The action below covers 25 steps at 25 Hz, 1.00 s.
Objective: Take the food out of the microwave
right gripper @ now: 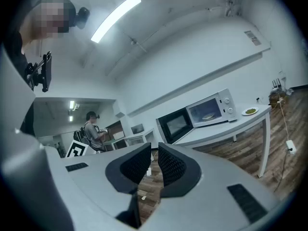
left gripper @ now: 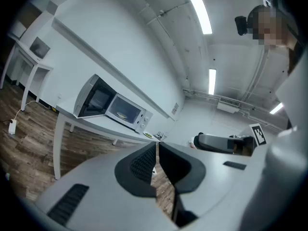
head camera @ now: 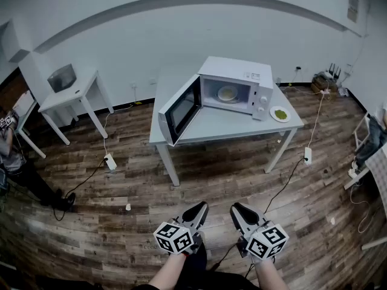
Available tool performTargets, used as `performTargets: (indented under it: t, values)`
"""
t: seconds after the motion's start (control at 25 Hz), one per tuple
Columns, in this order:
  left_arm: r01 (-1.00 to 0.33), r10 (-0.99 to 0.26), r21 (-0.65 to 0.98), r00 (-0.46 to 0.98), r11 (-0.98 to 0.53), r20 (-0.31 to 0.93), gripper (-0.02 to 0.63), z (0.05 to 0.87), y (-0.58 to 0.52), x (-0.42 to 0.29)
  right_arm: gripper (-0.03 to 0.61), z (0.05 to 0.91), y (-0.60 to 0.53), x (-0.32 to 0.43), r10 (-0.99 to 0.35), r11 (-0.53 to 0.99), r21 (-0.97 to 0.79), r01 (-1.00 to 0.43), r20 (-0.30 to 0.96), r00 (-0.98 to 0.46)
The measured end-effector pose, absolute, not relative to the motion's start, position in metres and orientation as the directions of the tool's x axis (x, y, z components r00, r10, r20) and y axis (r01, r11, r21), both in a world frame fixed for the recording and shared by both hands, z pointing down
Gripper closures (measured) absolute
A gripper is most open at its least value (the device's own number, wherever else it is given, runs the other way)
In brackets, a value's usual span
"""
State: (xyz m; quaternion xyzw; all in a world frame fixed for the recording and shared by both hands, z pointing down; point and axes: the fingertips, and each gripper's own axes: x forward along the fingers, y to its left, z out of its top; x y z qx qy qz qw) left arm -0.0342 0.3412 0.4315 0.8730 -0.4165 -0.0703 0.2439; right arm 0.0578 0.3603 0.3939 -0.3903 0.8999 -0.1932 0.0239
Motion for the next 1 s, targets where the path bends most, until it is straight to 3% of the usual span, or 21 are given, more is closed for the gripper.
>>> performTargets:
  t: [1.0]
  values:
    - [-0.608,-0.659,0.457,0.75,-0.649,0.06,0.588,0.425,0.118,-0.061,0.514,0.403,0.14,0.012,-0.812,0.51,-0.352,-0.785,0.105,-0.574]
